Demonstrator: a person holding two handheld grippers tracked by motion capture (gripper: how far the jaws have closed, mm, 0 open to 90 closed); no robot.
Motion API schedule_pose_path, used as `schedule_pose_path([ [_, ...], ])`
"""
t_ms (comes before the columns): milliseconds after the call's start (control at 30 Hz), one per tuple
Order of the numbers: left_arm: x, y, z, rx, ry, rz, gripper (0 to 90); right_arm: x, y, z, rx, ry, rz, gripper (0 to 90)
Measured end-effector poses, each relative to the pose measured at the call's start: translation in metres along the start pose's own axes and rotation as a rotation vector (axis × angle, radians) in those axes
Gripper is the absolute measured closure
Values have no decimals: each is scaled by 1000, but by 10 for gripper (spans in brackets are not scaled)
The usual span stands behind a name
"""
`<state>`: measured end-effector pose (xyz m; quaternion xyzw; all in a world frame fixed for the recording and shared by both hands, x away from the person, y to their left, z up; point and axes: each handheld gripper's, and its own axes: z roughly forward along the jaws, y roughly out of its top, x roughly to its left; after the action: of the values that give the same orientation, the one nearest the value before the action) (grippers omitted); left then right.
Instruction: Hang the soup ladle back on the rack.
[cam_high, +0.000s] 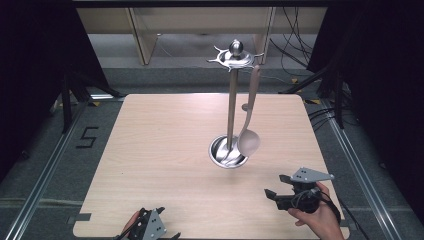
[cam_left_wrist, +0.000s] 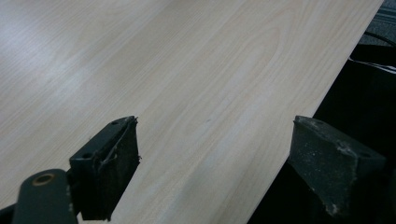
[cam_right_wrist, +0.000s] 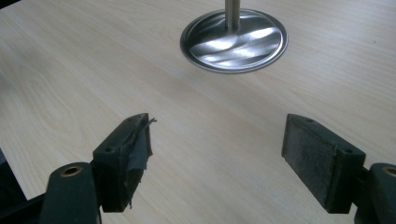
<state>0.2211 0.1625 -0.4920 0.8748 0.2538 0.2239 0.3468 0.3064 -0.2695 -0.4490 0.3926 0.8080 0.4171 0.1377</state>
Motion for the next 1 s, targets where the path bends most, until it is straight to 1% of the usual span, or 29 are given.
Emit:
schedule_pose_path([
  [33, 0, 0, 0, 1, 0, -1, 151, 2, -2, 0, 1, 4, 23, 244],
  [67, 0, 0, 0, 1, -1, -2, 152, 3, -4, 0, 5, 18, 32, 243],
  [100, -1, 0, 0, 0, -2, -3, 151, 2, -5, 0, 2, 14, 14, 242],
  [133, -1, 0, 0, 0, -3, -3, 151, 4, -8, -1, 6, 6, 26, 241],
  [200, -1, 0, 1, 1, -7, -5, 152, 1, -11, -1, 15, -1, -8, 239],
  [233, -1, 0, 1, 2, -7, -3, 151, 4, -13, -1, 17, 11, 20, 237],
  [267, -1, 0, 1, 2, -2, -2, 151, 3, -14, -2, 13, 2, 17, 233],
  [300, -1, 0, 0, 1, -1, -2, 152, 3, -16, -2, 15, 5, 19, 229],
  [333, -1, 0, 0, 0, -1, -2, 151, 1, -16, -2, 18, 12, -5, 222],
  [367, -1, 0, 0, 0, -1, -2, 152, 3, -18, -3, 14, 13, 16, 213],
  [400, -1, 0, 0, 0, -2, -2, 151, 2, -19, -2, 7, 15, -6, 204],
  [433, -1, 0, 0, 1, -1, -1, 152, 4, -20, -3, 1, 9, 9, 194],
  [467, -1, 0, 1, 3, -7, -1, 151, 5, -21, -3, 3, 18, 11, 178],
  [500, -1, 0, 1, 2, -3, -3, 152, 4, -22, -3, -3, 19, -15, 173],
  [533, -1, 0, 0, 1, -1, -1, 151, 8, -24, -4, 2, 17, 14, 173],
  [567, -1, 0, 0, 0, -1, -2, 151, 5, -24, -4, -9, 9, -36, 171],
  [667, -1, 0, 1, 3, -3, -3, 151, 10, -28, -5, 2, 15, -6, 170],
  [700, -1, 0, 1, 3, -4, -1, 152, 8, -29, -4, -3, 37, -34, 170],
  [733, -1, 0, 1, 4, -6, -1, 151, 9, -30, -5, 9, 40, -23, 168],
  [767, -1, 0, 1, 4, -6, -1, 152, 9, -31, -5, 0, 21, -29, 168],
  [800, -1, 0, 1, 5, -6, -1, 151, 12, -33, -5, 4, 22, -8, 168],
  [833, -1, 0, 1, 5, -6, -1, 152, 13, -34, -5, 6, 23, -2, 169],
  [867, -1, 0, 1, 4, -5, -1, 151, 10, -36, -4, -2, 16, -46, 169],
  [900, -1, 0, 1, 4, -6, -3, 152, 14, -38, -5, 28, 11, -6, 169],
  [933, -1, 0, 1, 4, -4, -1, 151, 13, -39, -4, 19, 12, -29, 169],
  [967, -1, 0, 0, 3, -2, -2, 151, 15, -41, -3, 26, 18, -22, 169],
  [1000, -1, 0, 1, 4, -3, -1, 151, 14, -42, -3, 26, 14, -43, 169],
])
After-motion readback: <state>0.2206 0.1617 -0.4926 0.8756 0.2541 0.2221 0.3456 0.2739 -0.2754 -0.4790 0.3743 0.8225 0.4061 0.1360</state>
